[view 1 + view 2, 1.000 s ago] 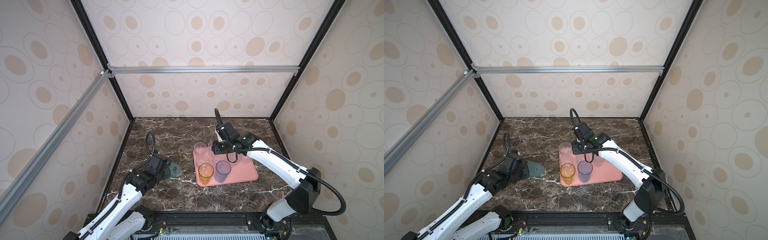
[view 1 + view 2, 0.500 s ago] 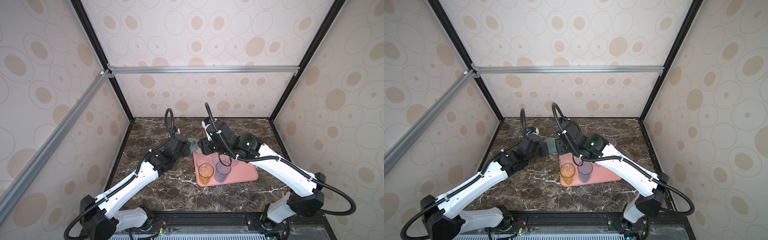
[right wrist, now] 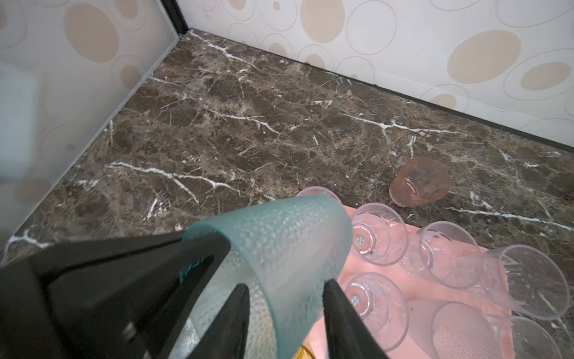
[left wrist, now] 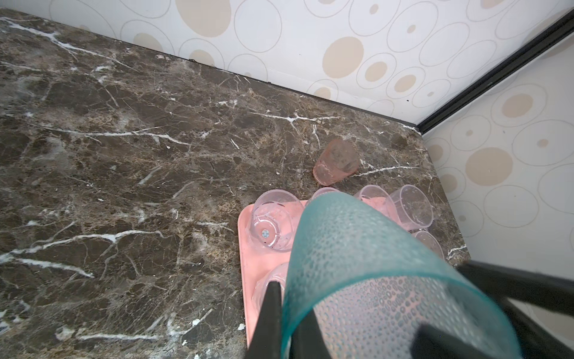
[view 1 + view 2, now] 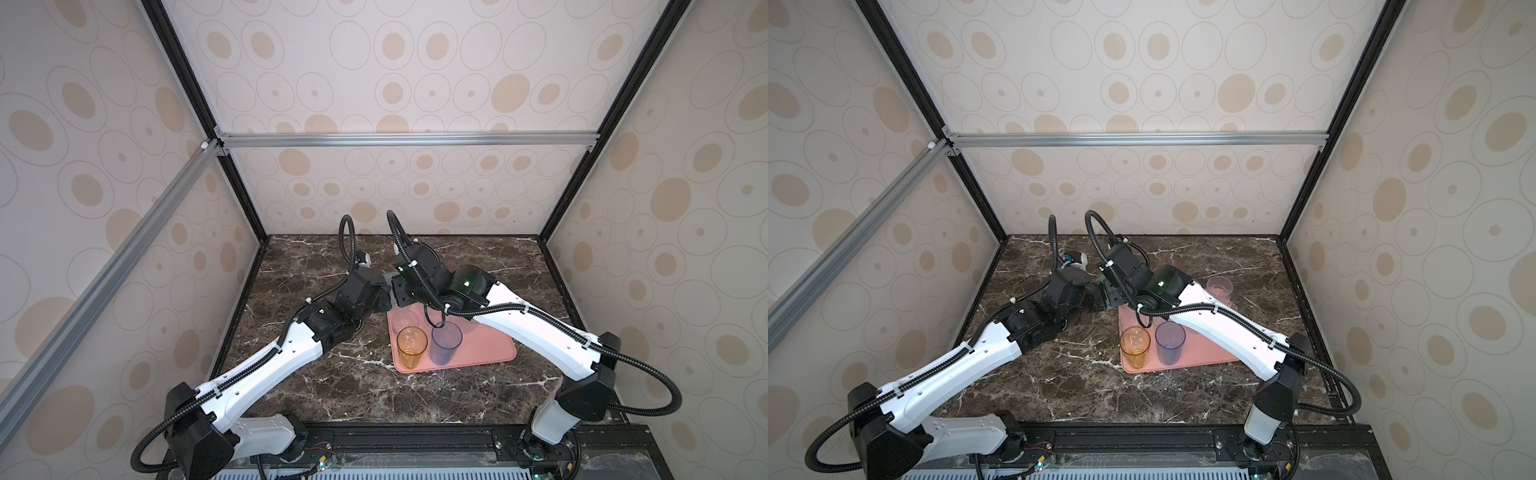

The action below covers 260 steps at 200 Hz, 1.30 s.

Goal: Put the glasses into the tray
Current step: 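Pass the teal glass from the left gripper to the right gripper, then lower the teal glass beside the blue glass on the tray with right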

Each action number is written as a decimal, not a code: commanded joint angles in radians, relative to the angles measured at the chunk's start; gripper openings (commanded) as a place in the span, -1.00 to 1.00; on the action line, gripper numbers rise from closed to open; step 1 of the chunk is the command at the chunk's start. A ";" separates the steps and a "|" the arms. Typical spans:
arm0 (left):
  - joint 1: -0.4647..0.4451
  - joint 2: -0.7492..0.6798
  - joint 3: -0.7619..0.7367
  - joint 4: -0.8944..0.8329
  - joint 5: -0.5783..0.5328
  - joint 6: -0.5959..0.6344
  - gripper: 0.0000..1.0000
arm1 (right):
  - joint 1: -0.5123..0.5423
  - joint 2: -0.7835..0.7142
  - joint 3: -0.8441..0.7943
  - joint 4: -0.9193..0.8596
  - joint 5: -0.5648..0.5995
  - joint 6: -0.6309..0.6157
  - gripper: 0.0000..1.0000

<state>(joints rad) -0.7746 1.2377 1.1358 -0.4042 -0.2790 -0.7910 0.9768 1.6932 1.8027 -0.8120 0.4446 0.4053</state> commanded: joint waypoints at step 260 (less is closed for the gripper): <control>-0.060 -0.272 -0.314 0.260 -0.188 0.259 0.05 | -0.640 -0.507 -0.438 -0.499 -0.291 0.006 -0.93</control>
<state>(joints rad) -0.8276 0.9386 0.8207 -0.2165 -0.5102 -0.5537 0.3405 1.1912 1.4536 -1.2968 0.2821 0.3561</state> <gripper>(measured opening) 0.525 0.060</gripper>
